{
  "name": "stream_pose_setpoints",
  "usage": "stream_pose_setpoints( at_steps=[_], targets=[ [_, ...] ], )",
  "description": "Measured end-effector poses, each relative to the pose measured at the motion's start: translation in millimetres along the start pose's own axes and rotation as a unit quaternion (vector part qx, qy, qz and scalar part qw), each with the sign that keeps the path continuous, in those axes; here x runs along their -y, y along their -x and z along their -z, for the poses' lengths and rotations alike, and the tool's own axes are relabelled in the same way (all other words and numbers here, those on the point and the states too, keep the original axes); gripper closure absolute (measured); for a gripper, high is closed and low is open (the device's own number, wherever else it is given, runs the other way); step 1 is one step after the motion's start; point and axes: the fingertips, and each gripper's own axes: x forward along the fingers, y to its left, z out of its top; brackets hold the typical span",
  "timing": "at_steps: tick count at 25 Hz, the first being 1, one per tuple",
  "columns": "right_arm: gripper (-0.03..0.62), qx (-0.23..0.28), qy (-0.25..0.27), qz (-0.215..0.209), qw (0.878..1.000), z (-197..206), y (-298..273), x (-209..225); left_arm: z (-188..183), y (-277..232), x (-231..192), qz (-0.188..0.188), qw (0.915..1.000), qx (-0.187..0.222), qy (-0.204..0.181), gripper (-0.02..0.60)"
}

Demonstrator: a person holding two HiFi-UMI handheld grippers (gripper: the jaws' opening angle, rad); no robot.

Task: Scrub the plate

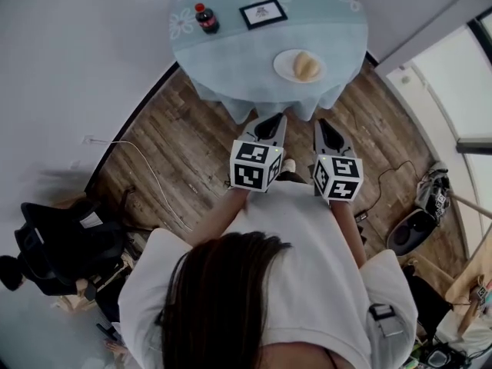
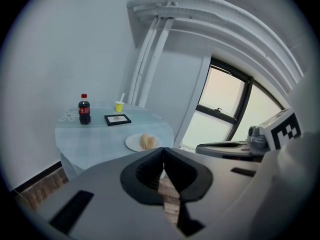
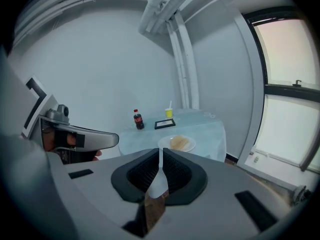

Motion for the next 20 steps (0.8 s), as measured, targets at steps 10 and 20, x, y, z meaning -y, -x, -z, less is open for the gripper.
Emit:
stream_pose_setpoints(
  at_steps=[10,20],
  targets=[
    [0.556,-0.006,0.007,-0.021,1.0,-5,-10,29,-4,-28,12,-0.012,0.9999,0.002,0.004,0.572],
    [0.556,-0.008,0.002,-0.02,1.0,-9,-17,48,-9,-47,11,-0.021,0.9997,-0.002,0.012,0.572]
  ],
)
